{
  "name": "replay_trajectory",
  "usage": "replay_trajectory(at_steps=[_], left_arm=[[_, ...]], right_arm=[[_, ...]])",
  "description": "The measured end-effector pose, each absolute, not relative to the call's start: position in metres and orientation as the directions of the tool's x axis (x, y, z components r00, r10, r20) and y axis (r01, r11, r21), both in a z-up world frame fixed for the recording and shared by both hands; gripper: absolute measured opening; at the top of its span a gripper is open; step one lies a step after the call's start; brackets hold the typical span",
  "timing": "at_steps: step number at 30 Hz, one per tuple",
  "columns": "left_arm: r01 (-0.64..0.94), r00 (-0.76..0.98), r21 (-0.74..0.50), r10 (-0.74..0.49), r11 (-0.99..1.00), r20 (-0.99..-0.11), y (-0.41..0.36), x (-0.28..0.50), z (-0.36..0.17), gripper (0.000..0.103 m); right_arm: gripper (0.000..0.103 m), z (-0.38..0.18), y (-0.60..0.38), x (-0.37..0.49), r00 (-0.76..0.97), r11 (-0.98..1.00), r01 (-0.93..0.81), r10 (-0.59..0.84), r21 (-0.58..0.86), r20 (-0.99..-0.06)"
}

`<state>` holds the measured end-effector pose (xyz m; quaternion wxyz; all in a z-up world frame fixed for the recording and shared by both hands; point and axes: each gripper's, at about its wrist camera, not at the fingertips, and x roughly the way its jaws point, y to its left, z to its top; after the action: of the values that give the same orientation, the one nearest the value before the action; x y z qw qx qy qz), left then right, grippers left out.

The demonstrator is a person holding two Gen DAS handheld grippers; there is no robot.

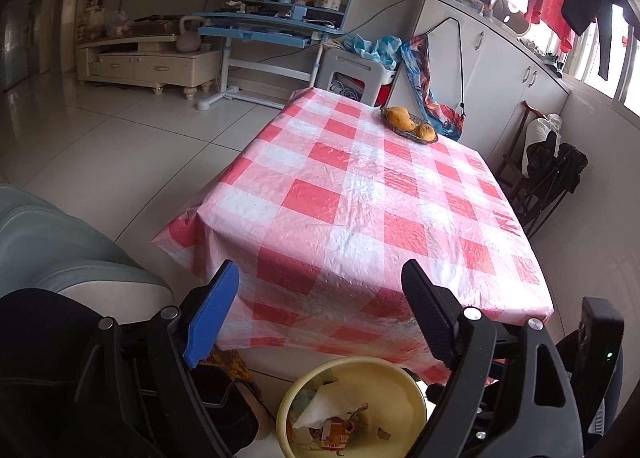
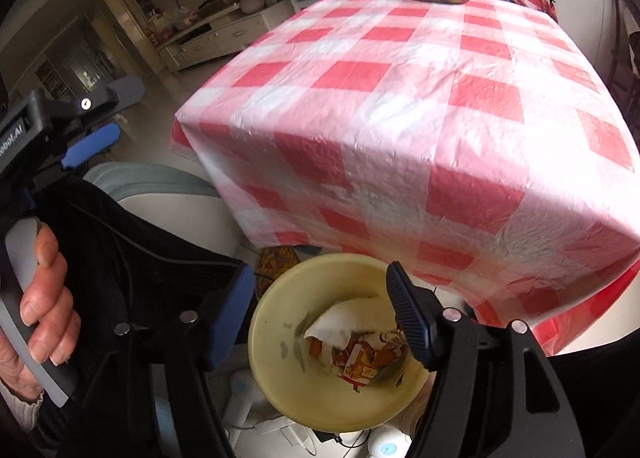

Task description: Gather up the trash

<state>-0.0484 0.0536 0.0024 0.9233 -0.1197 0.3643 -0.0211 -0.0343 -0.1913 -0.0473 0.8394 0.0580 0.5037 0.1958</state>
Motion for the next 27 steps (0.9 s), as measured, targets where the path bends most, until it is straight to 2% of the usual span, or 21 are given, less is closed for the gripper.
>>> replay_trajectory(at_steps=[12, 22, 27], left_arm=[[-0.045, 0.763, -0.17, -0.076, 0.984, -0.642, 0.047, -0.051, 0.011, 0.091], [-0.021, 0.785, -0.091, -0.04, 0.996, -0.618, 0.036, -0.057, 0.016, 0.093], [0.001, 0.806, -0.055, -0.033, 0.999, -0.591, 0.029, -0.062, 0.022, 0.095]], right_arm=[[0.092, -0.002, -0.214, -0.045, 0.684, 0.976, -0.166, 0.219, 0.144, -0.696], [0.095, 0.03, -0.228, -0.056, 0.83, 0.998, -0.044, 0.056, 0.036, -0.555], [0.095, 0.028, -0.228, -0.053, 0.83, 1.0, -0.018, 0.026, 0.02, -0.556]])
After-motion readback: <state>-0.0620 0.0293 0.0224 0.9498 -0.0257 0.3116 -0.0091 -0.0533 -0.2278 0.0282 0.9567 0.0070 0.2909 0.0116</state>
